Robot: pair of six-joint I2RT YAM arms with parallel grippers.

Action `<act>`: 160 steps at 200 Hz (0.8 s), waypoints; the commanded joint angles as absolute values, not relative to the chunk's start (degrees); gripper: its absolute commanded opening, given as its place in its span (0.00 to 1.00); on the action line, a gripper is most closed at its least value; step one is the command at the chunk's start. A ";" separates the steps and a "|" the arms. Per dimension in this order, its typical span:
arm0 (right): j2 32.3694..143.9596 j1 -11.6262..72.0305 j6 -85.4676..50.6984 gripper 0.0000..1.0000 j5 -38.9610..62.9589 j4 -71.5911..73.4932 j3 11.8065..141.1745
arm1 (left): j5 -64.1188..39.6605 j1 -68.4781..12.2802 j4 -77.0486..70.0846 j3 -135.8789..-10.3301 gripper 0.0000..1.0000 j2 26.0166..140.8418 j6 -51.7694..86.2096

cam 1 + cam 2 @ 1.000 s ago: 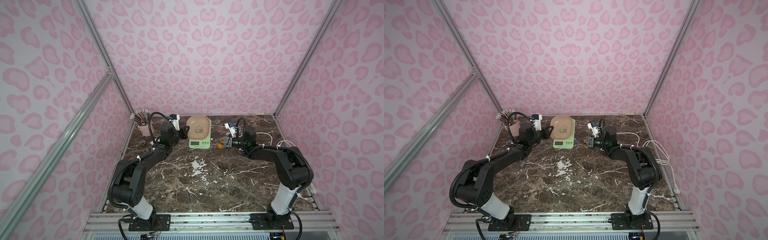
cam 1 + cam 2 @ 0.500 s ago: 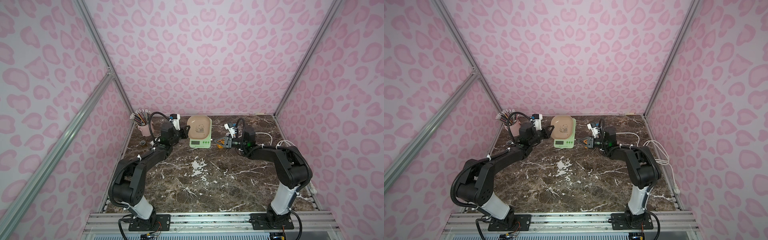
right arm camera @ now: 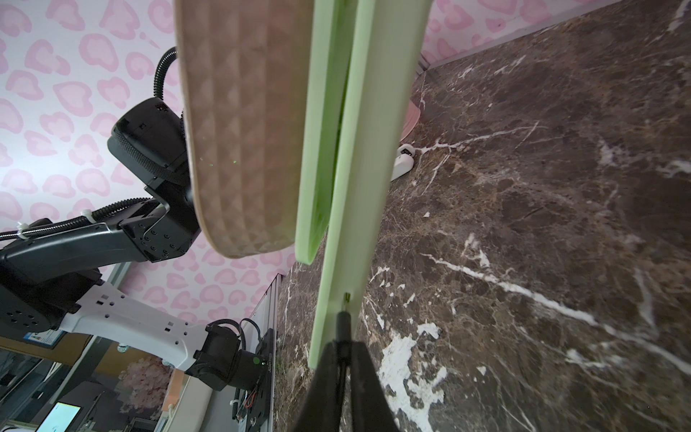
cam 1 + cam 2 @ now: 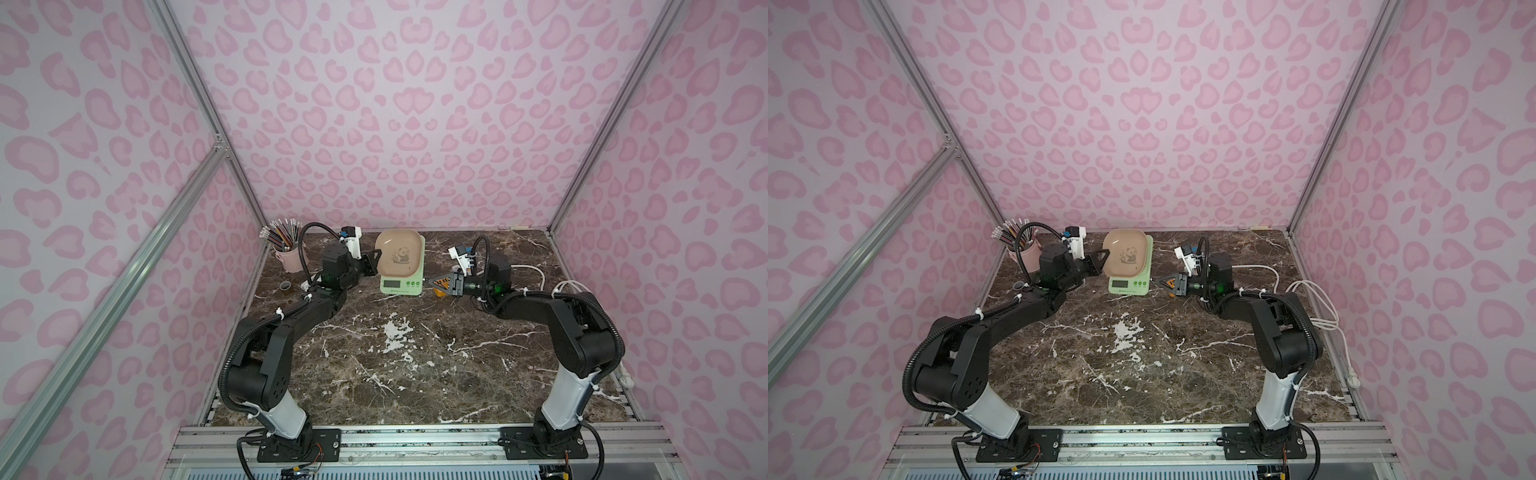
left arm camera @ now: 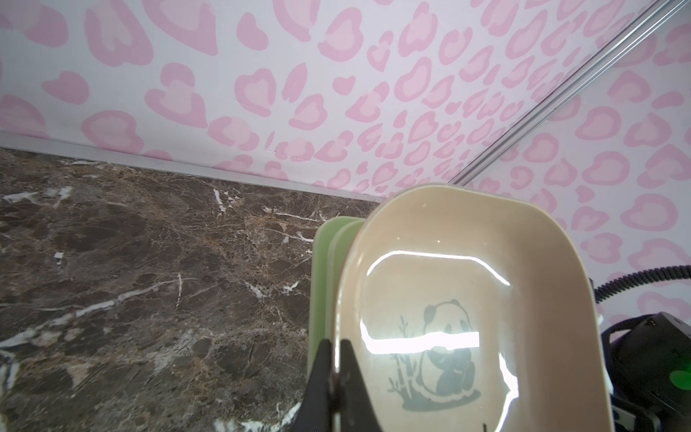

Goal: Charge the electronic scale
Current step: Insert the charging cable into the electronic scale.

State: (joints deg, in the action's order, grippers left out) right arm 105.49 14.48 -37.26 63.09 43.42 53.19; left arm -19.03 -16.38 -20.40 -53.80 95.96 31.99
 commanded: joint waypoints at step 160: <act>104.60 13.97 -40.15 0.00 61.69 47.64 52.49 | -21.12 -17.28 -26.55 -55.24 0.04 96.15 32.96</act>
State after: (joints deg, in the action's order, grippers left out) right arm 104.33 13.80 -39.22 61.45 44.91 52.45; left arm -19.35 -17.06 -20.80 -54.63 96.42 31.88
